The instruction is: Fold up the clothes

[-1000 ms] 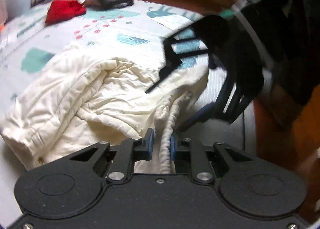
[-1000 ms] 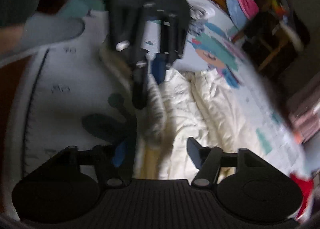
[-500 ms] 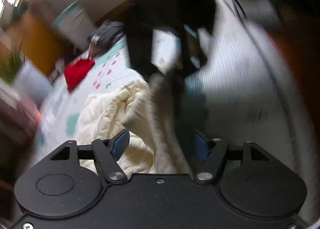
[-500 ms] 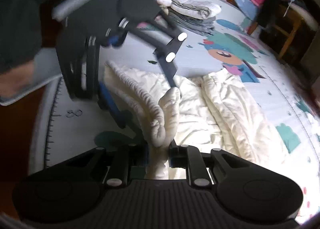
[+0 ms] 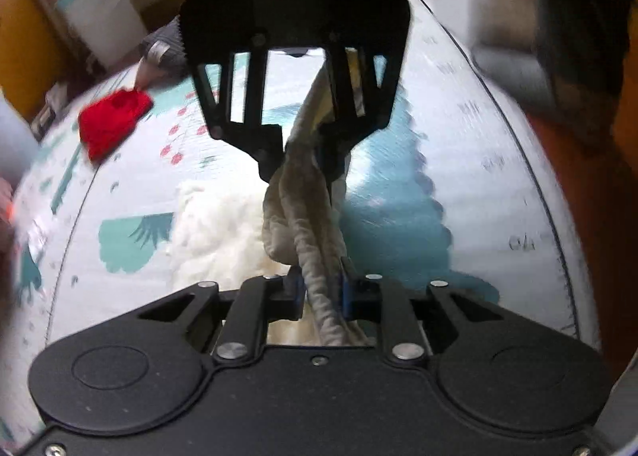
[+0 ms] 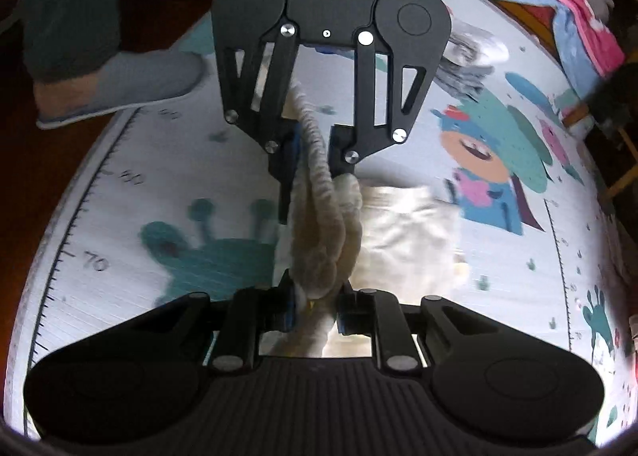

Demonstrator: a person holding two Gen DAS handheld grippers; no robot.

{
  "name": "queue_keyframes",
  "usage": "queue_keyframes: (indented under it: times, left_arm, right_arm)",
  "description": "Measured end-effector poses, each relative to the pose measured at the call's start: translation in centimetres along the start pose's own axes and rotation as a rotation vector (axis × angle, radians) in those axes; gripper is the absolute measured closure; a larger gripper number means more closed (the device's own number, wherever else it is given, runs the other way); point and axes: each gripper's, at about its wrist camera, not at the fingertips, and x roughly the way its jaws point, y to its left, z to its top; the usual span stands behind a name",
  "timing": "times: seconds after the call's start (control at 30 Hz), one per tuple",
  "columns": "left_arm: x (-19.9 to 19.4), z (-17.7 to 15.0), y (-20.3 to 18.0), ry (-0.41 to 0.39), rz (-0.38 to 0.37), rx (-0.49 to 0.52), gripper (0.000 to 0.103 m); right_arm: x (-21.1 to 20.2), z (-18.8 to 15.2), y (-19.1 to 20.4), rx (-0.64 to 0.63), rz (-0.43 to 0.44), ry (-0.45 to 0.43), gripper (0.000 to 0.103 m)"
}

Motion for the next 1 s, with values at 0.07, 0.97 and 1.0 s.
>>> queue_keyframes:
  times: [0.07, 0.97, 1.0]
  left_arm:
    - [-0.1, 0.5, 3.2, 0.017, -0.051, -0.045, 0.087]
    - [2.6, -5.4, 13.1, 0.017, 0.380, -0.288, 0.061]
    - [1.0, -5.5, 12.1, -0.023, 0.405, -0.297, 0.061]
  right_arm:
    - [-0.2, 0.4, -3.2, 0.038, 0.023, 0.015, 0.082]
    - [5.4, -9.2, -15.3, 0.746, -0.247, -0.085, 0.041]
    - [4.3, -9.2, -14.6, 0.753, -0.257, -0.116, 0.041]
